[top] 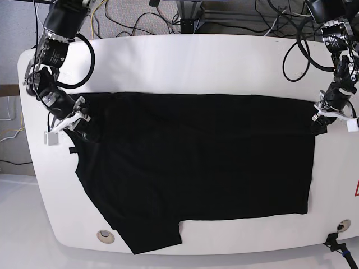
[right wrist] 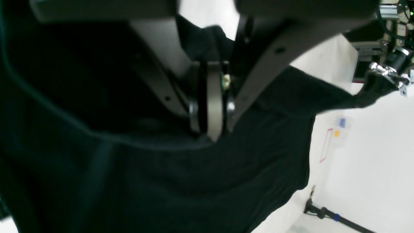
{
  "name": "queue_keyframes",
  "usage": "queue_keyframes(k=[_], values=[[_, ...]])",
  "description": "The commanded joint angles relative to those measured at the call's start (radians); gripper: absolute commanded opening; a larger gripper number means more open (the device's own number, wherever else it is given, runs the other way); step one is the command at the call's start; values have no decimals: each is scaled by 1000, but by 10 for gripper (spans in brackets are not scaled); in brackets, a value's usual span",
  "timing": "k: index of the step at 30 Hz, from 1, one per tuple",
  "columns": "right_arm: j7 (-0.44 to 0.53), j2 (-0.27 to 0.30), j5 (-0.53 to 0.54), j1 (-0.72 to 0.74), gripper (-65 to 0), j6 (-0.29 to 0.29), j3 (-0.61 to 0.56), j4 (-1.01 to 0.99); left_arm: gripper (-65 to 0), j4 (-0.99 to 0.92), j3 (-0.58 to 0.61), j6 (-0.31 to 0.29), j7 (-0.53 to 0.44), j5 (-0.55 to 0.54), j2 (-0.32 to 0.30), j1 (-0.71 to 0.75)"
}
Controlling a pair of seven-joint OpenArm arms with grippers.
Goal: Fold the T-shirt properly
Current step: 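Lower both grippers to the shirt's side edges and regrasp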
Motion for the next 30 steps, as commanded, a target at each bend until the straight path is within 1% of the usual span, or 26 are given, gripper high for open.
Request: queue_keyframes(k=[1,8,9,12,14,18,23,25,26,27,29,30], values=[[23,20,31,39,-650,7,-15,-7,-650,0,-4,-10,-22,-19,-20,-29],[25,25,29,136,-650,6,-48,-112,-650,-43,-3,-10,-22,-19,-26,-86],[26,25,20,145,-650,6,-55,-113,-650,-57,-3,-10,-22,-19,-28,-93],[26,24,-63,177,-650,12,-58,-113,-650,-75,-1,-10,-22,-19,-46,-96],[26,17,-100,193,-650,13,-58,-113,-650,-77,-1,-10,-22,-19,-48,-112],[26,17,-115,208,-650,13,-59,-113,-650,-100,-1,-12,-22,-13,-49,-126],[28,19,-126,240,-650,2,-61,-121,-650,-111,-1,-15,-22,73,-48,-165],[28,20,-189,278,-650,1,-62,-150,-650,-111,0,-15,-22,96,-48,-178],[28,19,-238,308,-557,1,-61,-175,-534,-112,0,-15,-22,119,-48,-195],[28,17,-287,332,-460,2,-61,-207,-403,-112,0,-10,-22,152,-48,-210],[28,19,-355,380,-295,12,-61,-256,-203,-112,-1,-10,-22,224,-51,-238],[26,22,-378,397,-220,12,-61,-259,-136,-112,-1,-12,-22,265,-61,-256]])
